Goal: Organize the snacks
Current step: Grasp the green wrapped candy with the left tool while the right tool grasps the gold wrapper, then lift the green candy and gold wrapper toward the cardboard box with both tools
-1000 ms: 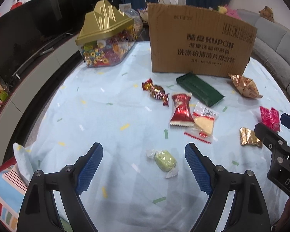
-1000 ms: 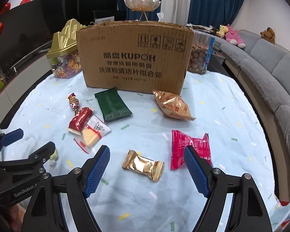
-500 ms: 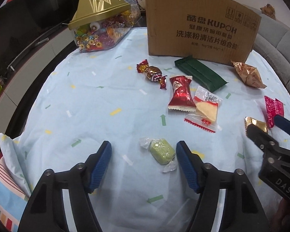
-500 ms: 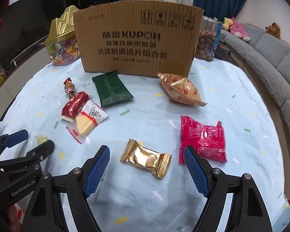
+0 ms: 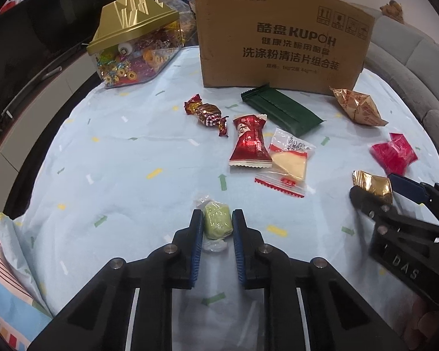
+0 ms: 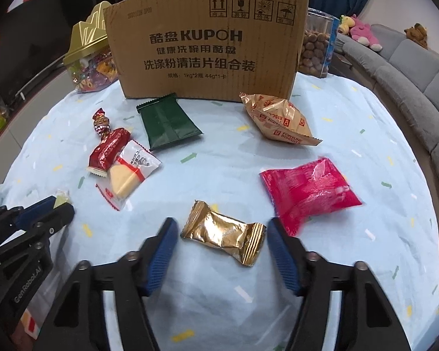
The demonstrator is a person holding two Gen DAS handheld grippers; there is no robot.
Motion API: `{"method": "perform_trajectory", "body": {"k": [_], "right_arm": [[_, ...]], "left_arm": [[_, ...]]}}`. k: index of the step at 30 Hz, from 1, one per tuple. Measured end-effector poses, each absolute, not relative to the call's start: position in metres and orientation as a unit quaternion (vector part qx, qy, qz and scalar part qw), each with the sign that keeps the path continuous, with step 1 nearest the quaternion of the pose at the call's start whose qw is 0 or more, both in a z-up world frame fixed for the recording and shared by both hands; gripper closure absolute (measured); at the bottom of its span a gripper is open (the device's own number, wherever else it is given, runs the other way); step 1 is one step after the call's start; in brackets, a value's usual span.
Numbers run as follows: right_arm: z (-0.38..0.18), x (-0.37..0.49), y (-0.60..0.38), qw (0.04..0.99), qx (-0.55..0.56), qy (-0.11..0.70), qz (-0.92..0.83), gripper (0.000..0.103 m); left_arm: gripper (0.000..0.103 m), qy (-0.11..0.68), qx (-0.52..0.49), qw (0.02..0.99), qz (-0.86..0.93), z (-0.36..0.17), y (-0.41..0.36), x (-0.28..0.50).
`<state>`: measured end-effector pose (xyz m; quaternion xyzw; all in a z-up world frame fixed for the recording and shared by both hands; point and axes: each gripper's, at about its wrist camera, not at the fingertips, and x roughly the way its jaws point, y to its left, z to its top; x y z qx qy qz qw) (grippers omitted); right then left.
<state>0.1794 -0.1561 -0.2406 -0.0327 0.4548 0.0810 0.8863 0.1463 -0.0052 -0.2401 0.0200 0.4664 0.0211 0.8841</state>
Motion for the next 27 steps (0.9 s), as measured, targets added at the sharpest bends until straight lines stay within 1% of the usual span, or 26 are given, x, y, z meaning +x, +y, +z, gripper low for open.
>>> {"method": "perform_trajectory", "body": {"k": [2, 3, 5, 7, 8, 27], "right_arm": [[-0.239, 0.181, -0.157, 0.885, -0.029, 0.457, 0.078, 0.056], [-0.239, 0.182, -0.157, 0.884, -0.026, 0.46, 0.077, 0.057], [-0.238, 0.182, -0.157, 0.883, -0.024, 0.462, 0.077, 0.063], [-0.238, 0.182, -0.156, 0.883, -0.025, 0.463, 0.078, 0.065], [-0.238, 0.182, -0.156, 0.882, -0.024, 0.463, 0.08, 0.07], [-0.197, 0.17, -0.139, 0.896, -0.044, 0.431, 0.096, 0.071]], "left_arm": [[0.083, 0.467, 0.019, 0.884, 0.02, -0.24, -0.004, 0.147], [0.083, 0.467, 0.019, 0.884, 0.021, -0.24, -0.004, 0.147], [0.083, 0.466, 0.019, 0.884, 0.023, -0.239, -0.003, 0.147], [0.083, 0.464, 0.019, 0.885, 0.025, -0.238, -0.002, 0.146], [0.083, 0.462, 0.019, 0.886, 0.025, -0.237, -0.001, 0.146], [0.083, 0.435, 0.02, 0.899, 0.032, -0.206, 0.001, 0.139]]}}
